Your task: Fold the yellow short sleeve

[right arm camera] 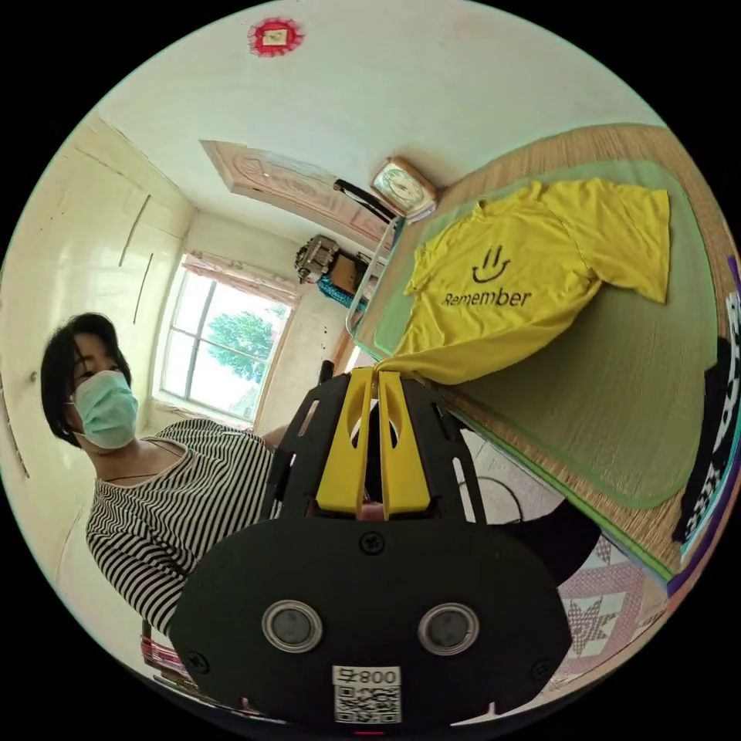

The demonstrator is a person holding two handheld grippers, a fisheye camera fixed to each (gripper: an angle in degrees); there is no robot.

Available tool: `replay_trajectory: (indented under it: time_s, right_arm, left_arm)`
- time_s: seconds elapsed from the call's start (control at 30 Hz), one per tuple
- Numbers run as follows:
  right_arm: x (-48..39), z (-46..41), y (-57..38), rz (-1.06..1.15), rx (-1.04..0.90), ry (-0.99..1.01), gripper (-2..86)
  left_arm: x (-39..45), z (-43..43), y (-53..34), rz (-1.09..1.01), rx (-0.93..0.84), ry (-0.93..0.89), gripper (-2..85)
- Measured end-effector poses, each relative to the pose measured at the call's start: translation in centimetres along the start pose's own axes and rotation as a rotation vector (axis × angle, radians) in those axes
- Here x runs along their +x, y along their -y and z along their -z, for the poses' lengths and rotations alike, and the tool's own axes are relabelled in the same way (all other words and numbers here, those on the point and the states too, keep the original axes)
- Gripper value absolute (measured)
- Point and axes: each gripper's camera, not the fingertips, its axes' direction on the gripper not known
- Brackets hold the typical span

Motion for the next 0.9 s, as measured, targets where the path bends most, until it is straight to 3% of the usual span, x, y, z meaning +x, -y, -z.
replay_trajectory:
  time_s: [0.27,0.5,0.77,0.9]
  right_arm:
    - [-7.0,3.4,8.4,0.204,0.072,0.047,0.8]
    - [-9.6,5.2,11.4,0.23,0.109,-0.016,0.9]
    - [-8.4,6.9,11.2,0.173,0.145,-0.039,0.9]
    - [-7.5,7.0,11.2,0.156,0.141,-0.038,1.0]
  left_arm:
    - [-0.9,0.1,-2.4,0.017,-0.02,-0.043,7.8]
    - [-1.2,-1.8,-1.0,0.026,-0.041,-0.061,8.1]
    - [3.7,-7.6,3.2,-0.138,-0.315,0.011,7.7]
    - [6.9,-11.8,4.1,-0.218,-0.507,0.15,7.0]
